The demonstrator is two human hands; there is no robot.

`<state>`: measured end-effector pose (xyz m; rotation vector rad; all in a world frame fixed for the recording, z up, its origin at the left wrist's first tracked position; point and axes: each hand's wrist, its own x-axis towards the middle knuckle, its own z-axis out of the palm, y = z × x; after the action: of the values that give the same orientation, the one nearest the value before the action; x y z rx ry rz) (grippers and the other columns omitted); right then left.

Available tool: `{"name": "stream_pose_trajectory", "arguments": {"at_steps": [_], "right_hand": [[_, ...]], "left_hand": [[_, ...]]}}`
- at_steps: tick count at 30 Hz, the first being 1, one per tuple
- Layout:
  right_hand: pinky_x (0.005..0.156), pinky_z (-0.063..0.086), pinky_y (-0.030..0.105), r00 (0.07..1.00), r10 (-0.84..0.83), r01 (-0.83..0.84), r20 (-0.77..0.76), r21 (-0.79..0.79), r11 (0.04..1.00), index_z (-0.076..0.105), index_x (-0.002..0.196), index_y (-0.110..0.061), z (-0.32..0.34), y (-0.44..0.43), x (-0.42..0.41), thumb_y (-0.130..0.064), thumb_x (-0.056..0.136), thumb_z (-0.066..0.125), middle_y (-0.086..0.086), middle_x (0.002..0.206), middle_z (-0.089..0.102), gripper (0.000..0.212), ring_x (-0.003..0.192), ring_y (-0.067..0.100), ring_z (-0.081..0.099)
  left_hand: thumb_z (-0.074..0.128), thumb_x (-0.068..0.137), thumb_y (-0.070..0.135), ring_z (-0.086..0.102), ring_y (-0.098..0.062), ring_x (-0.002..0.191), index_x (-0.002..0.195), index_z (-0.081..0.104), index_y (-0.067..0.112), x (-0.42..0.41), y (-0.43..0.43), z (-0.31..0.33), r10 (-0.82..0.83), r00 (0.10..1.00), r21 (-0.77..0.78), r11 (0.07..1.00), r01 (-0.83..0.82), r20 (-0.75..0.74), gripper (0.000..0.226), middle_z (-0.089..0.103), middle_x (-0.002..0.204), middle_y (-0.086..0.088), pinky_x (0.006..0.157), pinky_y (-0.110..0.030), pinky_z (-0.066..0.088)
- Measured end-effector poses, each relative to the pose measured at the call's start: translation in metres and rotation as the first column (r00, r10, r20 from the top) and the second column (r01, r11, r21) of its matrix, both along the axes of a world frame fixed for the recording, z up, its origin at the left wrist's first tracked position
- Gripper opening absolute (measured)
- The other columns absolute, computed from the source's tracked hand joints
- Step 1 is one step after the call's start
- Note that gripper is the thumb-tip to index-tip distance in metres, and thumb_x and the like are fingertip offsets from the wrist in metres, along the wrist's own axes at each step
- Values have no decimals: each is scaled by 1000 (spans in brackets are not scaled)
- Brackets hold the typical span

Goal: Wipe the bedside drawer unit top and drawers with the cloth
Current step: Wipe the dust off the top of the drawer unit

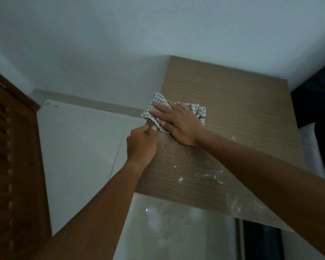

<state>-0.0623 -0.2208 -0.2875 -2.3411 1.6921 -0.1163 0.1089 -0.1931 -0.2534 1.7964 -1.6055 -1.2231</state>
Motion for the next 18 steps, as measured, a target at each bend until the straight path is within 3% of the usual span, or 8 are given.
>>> {"name": "stream_pose_trajectory", "arguments": {"at_steps": [3,6,9,11,15,18], "right_hand": [[123,8,45,1000,24,-24,16,14,1000,24,153,-39,1,36,13,-44,106,22,-14,162,16,47,152,25,12],[123,8,45,998,64,-64,5,23,998,27,152,-40,1,66,23,-42,106,25,-14,163,17,46,152,24,11],[123,9,44,994,108,-108,13,17,994,28,151,-41,0,94,35,-42,106,25,-15,163,18,45,153,22,9],[122,8,45,990,137,-137,22,0,991,30,151,-41,1,115,44,-40,106,26,-14,162,20,44,153,22,9],[121,7,43,983,180,-180,19,-22,983,34,150,-40,3,148,57,-34,106,33,-13,161,25,44,153,22,8],[121,13,45,991,128,-127,46,-39,991,39,147,-40,-3,165,55,-36,106,34,-14,159,30,42,152,22,16]], "left_hand": [[45,100,36,63,-21,89,79,69,20,5,13,11,208,970,138,972,-190,-127,36,68,87,0,80,-35,48],[42,100,42,62,-26,98,95,73,16,16,30,10,282,950,214,944,-250,-132,41,70,103,-7,93,-41,49],[37,101,46,61,-25,104,114,71,14,32,54,7,274,953,222,945,-242,-127,48,69,112,-8,92,-37,47],[35,102,47,62,-24,103,113,71,14,41,73,5,254,956,225,950,-218,-145,50,69,111,-8,92,-35,47],[32,84,60,68,-25,99,107,73,25,52,103,2,181,965,208,968,-141,-188,58,74,103,-5,96,-47,51],[34,94,39,66,-23,99,101,66,32,54,109,2,6,996,107,994,4,-91,34,72,101,-1,91,-42,51]]}}
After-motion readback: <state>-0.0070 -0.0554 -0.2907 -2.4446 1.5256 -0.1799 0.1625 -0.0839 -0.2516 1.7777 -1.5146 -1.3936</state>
